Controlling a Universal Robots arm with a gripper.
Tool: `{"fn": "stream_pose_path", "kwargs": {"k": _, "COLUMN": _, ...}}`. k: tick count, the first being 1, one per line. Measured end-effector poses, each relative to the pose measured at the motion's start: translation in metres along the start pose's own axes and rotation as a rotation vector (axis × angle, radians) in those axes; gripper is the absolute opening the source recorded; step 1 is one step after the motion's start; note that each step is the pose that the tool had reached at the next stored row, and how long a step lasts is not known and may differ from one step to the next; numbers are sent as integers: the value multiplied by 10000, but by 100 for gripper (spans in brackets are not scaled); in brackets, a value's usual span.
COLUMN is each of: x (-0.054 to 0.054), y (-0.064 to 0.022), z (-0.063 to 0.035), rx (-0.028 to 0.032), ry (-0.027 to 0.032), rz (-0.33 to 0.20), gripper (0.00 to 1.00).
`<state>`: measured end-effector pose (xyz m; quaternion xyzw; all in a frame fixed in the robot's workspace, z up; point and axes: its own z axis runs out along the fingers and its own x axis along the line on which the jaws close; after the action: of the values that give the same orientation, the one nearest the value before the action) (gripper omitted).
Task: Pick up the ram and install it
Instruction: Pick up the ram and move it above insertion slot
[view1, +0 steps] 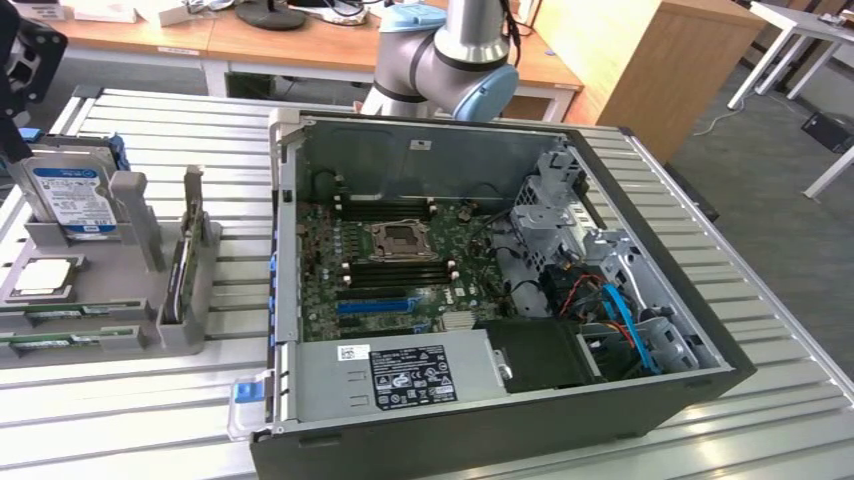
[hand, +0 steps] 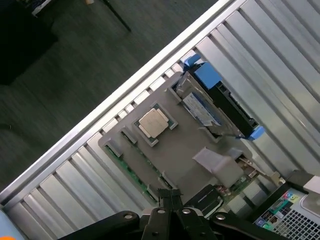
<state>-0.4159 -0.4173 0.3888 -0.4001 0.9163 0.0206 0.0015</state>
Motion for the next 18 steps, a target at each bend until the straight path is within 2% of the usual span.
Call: {"fn": "stream_pose_path", "kwargs": {"k": 18, "x": 0, "y": 0, "z": 8, "rx": -19, "ry": 167, "rz": -3271, "gripper": 11}}
